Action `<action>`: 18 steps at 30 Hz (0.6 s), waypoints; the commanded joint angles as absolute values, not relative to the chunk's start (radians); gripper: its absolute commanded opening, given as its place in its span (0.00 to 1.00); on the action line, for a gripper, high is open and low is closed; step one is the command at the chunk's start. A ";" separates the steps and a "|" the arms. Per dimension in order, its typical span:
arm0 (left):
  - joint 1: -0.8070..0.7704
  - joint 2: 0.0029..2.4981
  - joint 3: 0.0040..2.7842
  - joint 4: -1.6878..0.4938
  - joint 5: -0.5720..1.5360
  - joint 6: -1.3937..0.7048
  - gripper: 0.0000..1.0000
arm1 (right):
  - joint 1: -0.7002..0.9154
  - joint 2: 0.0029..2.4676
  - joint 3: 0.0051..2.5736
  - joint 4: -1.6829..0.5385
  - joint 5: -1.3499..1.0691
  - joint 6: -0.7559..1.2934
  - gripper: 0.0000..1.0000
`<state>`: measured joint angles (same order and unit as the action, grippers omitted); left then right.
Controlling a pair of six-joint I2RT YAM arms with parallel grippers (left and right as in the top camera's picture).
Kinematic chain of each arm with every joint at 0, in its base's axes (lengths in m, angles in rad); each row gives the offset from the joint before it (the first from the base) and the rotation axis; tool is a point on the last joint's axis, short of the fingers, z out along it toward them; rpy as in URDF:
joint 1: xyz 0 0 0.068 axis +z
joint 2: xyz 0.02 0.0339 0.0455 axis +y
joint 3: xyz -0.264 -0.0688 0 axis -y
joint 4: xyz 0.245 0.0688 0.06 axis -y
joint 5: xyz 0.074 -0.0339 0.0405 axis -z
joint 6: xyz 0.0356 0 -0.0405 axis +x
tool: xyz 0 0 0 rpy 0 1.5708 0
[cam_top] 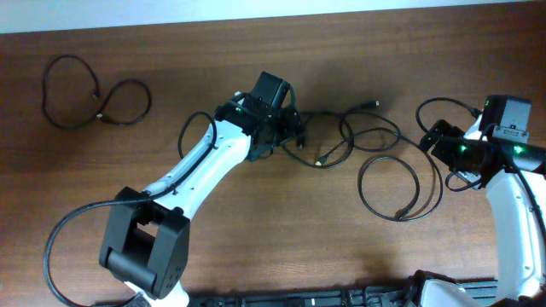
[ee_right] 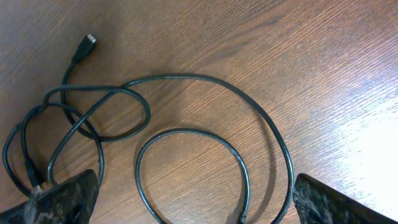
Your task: Untangle cables
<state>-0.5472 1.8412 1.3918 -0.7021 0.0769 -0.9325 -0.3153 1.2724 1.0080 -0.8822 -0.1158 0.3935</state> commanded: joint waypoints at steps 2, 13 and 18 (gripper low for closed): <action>-0.546 1.843 1.402 -0.790 0.015 -0.873 0.95 | -0.314 1.265 1.024 -0.883 -0.100 0.401 0.98; -0.627 2.196 1.819 -1.123 -0.023 -0.780 0.83 | -0.314 1.265 1.024 -0.883 -0.100 0.401 0.98; -0.657 2.252 1.819 -1.142 -0.004 -0.863 0.71 | -0.314 1.265 1.024 -0.883 -0.100 0.401 0.99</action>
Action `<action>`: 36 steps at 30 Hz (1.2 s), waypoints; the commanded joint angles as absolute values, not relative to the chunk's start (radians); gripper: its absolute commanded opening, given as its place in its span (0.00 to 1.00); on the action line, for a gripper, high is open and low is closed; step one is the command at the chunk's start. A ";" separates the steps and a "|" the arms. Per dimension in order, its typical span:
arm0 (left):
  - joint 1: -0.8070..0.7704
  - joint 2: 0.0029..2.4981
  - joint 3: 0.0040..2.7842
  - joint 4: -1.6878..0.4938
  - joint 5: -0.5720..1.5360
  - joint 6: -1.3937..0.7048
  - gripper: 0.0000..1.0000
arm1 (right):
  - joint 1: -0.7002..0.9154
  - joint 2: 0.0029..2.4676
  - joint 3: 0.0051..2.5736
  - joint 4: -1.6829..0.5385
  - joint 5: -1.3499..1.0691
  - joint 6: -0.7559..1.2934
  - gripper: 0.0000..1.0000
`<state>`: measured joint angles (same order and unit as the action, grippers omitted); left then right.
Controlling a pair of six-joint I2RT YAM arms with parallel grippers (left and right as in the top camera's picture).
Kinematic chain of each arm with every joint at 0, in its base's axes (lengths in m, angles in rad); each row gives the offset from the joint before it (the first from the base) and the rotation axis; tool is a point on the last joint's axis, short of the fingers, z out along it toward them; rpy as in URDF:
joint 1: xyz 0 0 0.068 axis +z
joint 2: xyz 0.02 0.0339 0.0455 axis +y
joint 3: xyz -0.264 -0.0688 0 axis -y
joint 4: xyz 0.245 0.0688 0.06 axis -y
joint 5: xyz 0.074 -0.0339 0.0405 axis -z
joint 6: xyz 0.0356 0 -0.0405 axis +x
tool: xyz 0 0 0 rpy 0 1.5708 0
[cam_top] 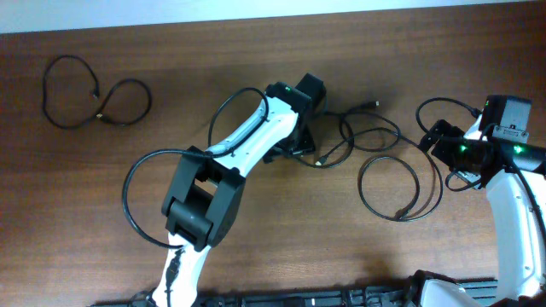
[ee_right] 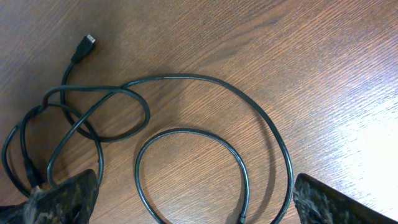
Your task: Untangle cables
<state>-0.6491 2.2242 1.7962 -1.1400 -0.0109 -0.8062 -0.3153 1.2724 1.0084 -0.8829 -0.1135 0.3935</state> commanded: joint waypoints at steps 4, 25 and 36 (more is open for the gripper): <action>-0.669 2.288 1.819 -1.138 0.004 -0.932 0.67 | -0.314 1.265 1.024 -0.883 -0.100 0.401 0.98; -0.730 2.352 1.803 -1.143 0.053 -1.040 0.04 | -0.314 1.265 1.024 -0.883 -0.100 0.401 0.98; -0.538 2.104 1.804 -1.348 -0.290 -1.039 0.00 | -0.314 1.265 1.024 -0.883 -0.100 0.401 0.99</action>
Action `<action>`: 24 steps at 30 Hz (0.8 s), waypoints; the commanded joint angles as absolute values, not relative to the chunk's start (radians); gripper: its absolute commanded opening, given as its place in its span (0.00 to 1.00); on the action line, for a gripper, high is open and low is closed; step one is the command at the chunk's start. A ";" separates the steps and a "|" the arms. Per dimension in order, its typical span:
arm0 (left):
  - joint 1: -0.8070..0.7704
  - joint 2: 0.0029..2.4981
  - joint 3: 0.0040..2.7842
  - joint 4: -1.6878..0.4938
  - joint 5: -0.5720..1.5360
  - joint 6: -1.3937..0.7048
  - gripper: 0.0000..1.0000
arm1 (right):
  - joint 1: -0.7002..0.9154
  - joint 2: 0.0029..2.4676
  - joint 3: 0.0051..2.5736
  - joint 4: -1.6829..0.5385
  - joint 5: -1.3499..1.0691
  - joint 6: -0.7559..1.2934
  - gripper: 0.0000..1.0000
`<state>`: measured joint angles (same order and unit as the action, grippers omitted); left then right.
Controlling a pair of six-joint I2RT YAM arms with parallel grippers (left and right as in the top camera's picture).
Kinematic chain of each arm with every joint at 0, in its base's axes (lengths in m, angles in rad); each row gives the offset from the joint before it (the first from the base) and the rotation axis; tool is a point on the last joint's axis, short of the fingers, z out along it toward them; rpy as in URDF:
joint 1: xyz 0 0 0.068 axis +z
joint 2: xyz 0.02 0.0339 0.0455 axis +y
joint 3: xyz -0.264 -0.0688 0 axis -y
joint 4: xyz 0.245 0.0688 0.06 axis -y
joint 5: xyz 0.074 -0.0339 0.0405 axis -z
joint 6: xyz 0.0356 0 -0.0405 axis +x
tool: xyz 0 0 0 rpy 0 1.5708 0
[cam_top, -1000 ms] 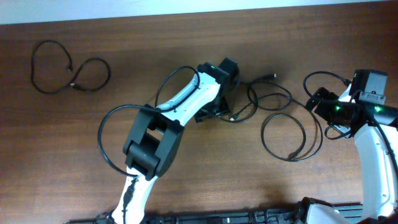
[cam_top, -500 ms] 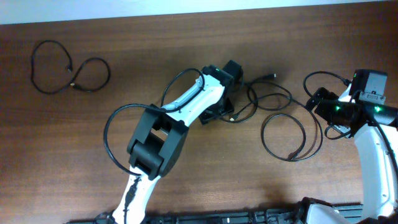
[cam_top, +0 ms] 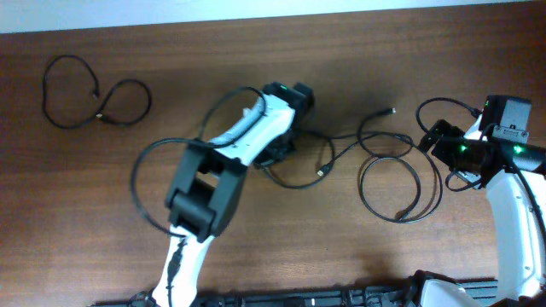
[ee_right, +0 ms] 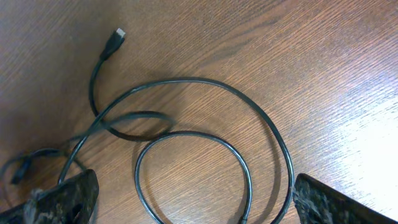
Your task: Untangle cables
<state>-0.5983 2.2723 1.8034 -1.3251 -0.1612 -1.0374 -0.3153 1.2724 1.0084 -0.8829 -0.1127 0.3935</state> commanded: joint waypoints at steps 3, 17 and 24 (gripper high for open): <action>-0.475 1.969 1.804 -1.359 -0.323 -1.001 0.00 | -0.314 1.265 1.024 -0.883 -0.100 0.401 0.98; -0.345 1.765 1.803 -1.356 -0.345 -0.881 0.00 | -0.299 1.273 1.020 -0.889 -0.537 0.402 0.99; -0.331 1.719 1.832 -1.336 -0.348 -0.790 0.00 | -0.085 1.524 1.019 -0.694 -0.538 0.474 0.94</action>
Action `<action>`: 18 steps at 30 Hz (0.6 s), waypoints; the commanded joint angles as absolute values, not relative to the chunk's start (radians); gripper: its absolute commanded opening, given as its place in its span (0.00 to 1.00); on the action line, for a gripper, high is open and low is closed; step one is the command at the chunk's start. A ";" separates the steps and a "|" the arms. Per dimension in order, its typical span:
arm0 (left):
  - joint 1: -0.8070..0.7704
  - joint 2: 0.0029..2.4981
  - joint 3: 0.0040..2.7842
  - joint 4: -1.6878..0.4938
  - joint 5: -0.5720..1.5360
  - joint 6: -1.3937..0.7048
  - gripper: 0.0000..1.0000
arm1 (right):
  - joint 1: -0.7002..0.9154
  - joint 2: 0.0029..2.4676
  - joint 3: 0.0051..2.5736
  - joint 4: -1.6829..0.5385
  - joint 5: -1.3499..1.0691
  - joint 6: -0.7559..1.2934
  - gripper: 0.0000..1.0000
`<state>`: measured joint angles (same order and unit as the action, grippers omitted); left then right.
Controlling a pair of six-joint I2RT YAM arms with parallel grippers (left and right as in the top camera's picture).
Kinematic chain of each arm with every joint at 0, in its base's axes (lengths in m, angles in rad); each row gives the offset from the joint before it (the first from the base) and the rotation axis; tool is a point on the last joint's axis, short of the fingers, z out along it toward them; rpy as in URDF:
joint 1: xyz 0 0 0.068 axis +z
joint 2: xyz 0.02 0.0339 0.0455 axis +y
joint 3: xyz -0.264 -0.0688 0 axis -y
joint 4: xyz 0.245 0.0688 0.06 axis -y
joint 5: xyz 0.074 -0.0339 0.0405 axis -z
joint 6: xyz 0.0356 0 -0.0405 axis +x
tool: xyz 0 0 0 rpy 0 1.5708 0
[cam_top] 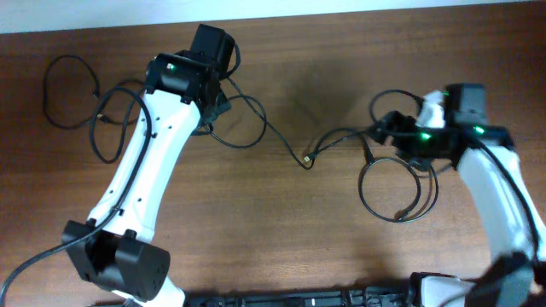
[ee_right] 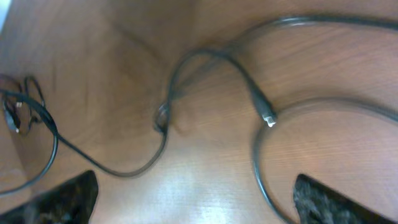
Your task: Untangle cables
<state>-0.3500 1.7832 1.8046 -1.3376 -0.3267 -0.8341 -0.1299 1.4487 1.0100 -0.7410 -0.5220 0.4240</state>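
Note:
A thin black cable [cam_top: 256, 128] runs out of my left gripper [cam_top: 213, 104], which is shut on it at the back left. It stretches to a small knot with a golden tip [cam_top: 307, 160] at mid-table, then on right toward a round cable loop [cam_top: 360, 188]. My right gripper [cam_top: 386, 126] hovers over that loop's top, open. In the blurred right wrist view both fingers [ee_right: 68, 199] sit at the bottom corners with bare wood between. The knot [ee_right: 161, 118], a plug [ee_right: 267, 118] and the loop [ee_right: 258, 168] lie ahead of my right gripper [ee_right: 193, 208].
Another black cable [cam_top: 60, 85] lies in loops at the far left, partly under my left arm [cam_top: 145, 170]. The right arm's own lead [cam_top: 397, 95] arcs above its wrist. The table's back edge [cam_top: 341, 13] is close behind both grippers.
My left gripper was at mid-table on the bundle and is now at the back left, with the cable drawn out long. My right gripper has come left from the right edge, over the loop.
First my left gripper was on a tight tangle at mid-table while my right arm waited open at the right edge. Then the left arm sat further over the tangle. Later the bundle had loosened and shifted left. Now one cable is stretched leftward and my right gripper is at the loop.

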 commanded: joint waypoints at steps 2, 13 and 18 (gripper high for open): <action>-0.311 1.684 1.833 -1.336 -0.348 -0.790 0.00 | -0.050 1.610 1.019 -0.624 -0.538 0.534 0.89; -0.120 1.549 1.834 -1.324 -0.330 -0.708 0.00 | 0.038 1.729 1.019 -0.309 -0.538 0.581 0.04; 0.125 1.406 1.865 -1.168 -0.344 -0.405 0.00 | 0.039 1.729 1.019 -0.373 -0.538 0.581 0.04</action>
